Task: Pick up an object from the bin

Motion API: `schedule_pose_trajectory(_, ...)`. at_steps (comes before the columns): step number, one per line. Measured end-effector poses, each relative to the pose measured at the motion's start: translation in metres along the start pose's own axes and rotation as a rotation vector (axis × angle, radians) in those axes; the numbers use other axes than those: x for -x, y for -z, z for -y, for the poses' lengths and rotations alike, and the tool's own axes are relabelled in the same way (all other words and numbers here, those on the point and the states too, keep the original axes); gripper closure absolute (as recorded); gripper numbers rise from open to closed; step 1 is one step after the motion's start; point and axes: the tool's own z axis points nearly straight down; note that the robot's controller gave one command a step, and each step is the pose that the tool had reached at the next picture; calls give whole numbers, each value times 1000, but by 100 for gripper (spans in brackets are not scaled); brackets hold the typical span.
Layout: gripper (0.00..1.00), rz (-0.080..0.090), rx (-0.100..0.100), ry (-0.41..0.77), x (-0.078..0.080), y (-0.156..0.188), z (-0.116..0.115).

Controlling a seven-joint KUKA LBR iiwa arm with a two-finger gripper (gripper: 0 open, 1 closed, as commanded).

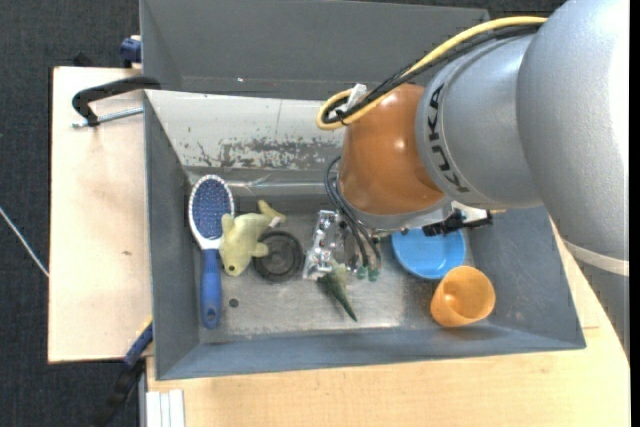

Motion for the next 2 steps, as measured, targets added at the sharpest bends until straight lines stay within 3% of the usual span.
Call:
schedule_pose_trajectory(1, 100, 12, 4, -9, -8, 94, 1)
schedule_pose_trajectory(2, 0, 4, 1, -9, -9, 90, 1)
